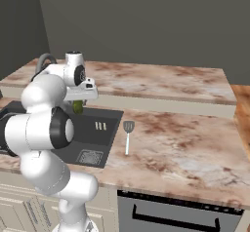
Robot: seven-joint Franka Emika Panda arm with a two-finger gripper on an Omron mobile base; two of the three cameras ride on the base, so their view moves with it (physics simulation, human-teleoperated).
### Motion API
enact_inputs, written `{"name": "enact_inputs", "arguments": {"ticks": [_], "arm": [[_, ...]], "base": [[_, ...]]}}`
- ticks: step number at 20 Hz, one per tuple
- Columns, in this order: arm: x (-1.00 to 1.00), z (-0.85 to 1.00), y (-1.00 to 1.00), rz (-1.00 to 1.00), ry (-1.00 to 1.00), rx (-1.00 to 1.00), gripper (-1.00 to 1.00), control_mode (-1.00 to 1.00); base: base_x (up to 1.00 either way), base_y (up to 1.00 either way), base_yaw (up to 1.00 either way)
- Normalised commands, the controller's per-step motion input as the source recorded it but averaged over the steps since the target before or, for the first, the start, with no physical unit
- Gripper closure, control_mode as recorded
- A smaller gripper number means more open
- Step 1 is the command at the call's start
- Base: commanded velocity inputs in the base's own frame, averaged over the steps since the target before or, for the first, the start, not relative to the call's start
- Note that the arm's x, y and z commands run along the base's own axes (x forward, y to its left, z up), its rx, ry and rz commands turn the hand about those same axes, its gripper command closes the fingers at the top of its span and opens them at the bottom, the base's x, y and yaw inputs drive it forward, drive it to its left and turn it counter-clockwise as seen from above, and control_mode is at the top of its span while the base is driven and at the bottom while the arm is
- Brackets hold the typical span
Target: Turn on the sink faucet. Then move the cucumber from the counter to the sink. Turn off the sink. Move the vegetable from the sink to the pot next to the stove. Finally move the pot to the rear left burner.
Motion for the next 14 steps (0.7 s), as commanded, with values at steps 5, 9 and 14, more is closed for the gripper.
{"name": "enact_inputs", "arguments": {"ticks": [5, 9, 14], "arm": [[0.0, 0.0, 0.0, 0.0, 0.0, 0.0, 1.0, -1.0], [-0.04, 0.0, 0.0, 0.0, -0.04, 0.0, 1.0, 1.0], [0.0, 0.0, 0.0, 0.0, 0.0, 0.0, 1.0, 1.0]], "base": [[0.0, 0.0, 0.0], [-0.37, -0.12, -0.09], [-0.53, -0.3, -0.28]]}}
